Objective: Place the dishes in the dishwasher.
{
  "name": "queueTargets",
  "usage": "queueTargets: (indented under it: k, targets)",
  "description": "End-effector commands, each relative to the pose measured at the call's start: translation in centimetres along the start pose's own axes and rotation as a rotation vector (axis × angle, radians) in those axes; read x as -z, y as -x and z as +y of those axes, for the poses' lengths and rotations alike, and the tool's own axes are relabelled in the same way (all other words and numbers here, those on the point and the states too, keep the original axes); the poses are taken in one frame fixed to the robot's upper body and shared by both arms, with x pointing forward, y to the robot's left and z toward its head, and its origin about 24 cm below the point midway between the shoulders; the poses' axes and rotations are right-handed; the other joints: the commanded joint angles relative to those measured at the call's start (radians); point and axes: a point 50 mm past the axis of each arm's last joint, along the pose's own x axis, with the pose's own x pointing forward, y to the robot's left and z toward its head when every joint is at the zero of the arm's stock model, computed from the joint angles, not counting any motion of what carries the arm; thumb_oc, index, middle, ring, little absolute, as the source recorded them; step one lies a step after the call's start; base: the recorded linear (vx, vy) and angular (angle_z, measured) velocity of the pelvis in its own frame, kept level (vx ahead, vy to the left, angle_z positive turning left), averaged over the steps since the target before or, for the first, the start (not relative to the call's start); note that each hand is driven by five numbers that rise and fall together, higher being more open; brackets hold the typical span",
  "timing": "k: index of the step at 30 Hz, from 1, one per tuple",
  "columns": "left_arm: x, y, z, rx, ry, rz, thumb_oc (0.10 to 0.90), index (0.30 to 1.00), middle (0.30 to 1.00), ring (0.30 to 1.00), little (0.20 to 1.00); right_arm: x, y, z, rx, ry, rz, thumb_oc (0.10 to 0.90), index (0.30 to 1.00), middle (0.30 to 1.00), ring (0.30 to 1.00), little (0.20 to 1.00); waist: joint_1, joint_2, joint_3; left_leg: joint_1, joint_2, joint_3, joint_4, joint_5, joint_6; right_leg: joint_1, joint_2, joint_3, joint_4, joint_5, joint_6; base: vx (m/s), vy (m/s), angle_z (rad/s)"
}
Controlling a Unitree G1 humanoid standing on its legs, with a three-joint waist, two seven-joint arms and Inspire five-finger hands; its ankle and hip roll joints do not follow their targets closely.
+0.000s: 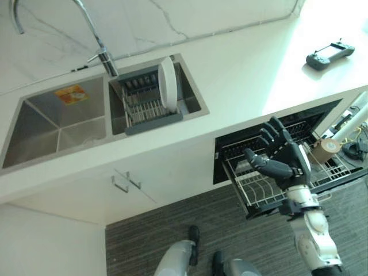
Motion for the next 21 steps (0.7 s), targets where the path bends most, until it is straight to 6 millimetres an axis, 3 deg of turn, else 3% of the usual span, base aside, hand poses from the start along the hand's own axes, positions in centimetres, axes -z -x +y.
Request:
queueTargets:
  k: [1,7,10,13,16,19,20,21]
  targets:
    - [-0.1,0.2,0.8,-0.012,-0.07,-0.033,0.8,0.9,0.9,0.9,0.9,-5.1,-1.7,1.2,-0.079,0.002,-0.296,0.8,0.9,0.9,0.9,0.9,0.013,-0.012,-0.073,0.097,0.005,0.006,0.039,-0.114,0.029,0.016,-0.044,-0.039,0.029,-0.077,0.1,0.25,0.254,-0.31]
    - [-1.3,0.2,1.6,-0.031,-0.081,-0.066,0.8,0.9,0.9,0.9,0.9,-4.8,-1.4,1.0,-0.069,-0.013,-0.309,0.8,0.9,0.9,0.9,0.9,0.016,-0.007,-0.067,0.138,0.002,0.013,0.039,-0.162,0.074,0.022,-0.059,-0.097,0.029,0.006,0.128,0.12,0.161,-0.24]
    - [-1.5,0.2,1.7,-0.036,-0.093,-0.072,0.8,0.9,0.9,0.9,0.9,-4.9,-1.4,1.2,-0.071,-0.015,-0.323,0.8,0.9,0.9,0.9,0.9,0.02,-0.009,-0.066,0.137,-0.001,0.019,0.039,-0.17,0.087,0.01,-0.067,-0.103,0.085,0.022,0.141,0.06,0.128,-0.22]
    - [-1.8,0.2,1.9,-0.056,-0.095,-0.074,0.8,0.9,0.9,0.9,0.9,-4.8,-1.5,1.8,-0.089,-0.015,-0.325,0.8,0.9,0.9,0.9,0.9,0.019,-0.015,-0.052,0.15,-0.026,0.018,0.039,-0.189,0.124,-0.064,-0.1,-0.101,0.273,0.068,0.164,0.08,0.12,-0.11]
    - [-1.9,0.2,2.2,-0.057,-0.089,-0.076,0.8,0.9,0.9,0.9,0.9,-4.7,-1.7,1.9,-0.107,-0.007,-0.33,0.8,0.9,0.9,0.9,0.9,0.025,-0.011,-0.042,0.176,-0.026,0.012,0.039,-0.211,0.121,-0.078,-0.137,-0.105,0.205,0.052,0.172,0.08,0.007,0.01]
    - [-1.7,0.3,2.4,-0.057,-0.074,-0.071,0.8,0.9,0.9,0.9,0.9,-4.8,-2.0,1.9,-0.121,-0.024,-0.332,0.8,0.9,0.9,0.9,0.9,0.021,0.002,-0.033,0.197,-0.008,0.005,0.039,-0.222,0.114,-0.088,-0.163,-0.095,0.104,0.086,0.179,0.05,-0.065,0.01]
    - [-1.4,0.3,2.5,-0.056,-0.069,-0.066,0.8,0.9,0.9,0.9,0.9,-4.9,-2.2,2.0,-0.132,-0.035,-0.327,0.8,0.9,0.9,0.9,0.9,0.018,0.005,-0.034,0.197,0.004,0.009,0.039,-0.217,0.112,-0.11,-0.177,-0.097,0.036,0.151,0.185,0.03,-0.135,-0.01]
    - [-1.3,0.3,2.5,-0.057,-0.065,-0.063,0.8,0.9,0.9,0.9,0.9,-4.9,-2.2,2.1,-0.14,-0.038,-0.324,0.8,0.9,0.9,0.9,0.9,0.019,0.003,-0.035,0.203,0.008,0.013,0.039,-0.221,0.108,-0.118,-0.183,-0.094,0.029,0.156,0.191,0.03,-0.188,-0.06]
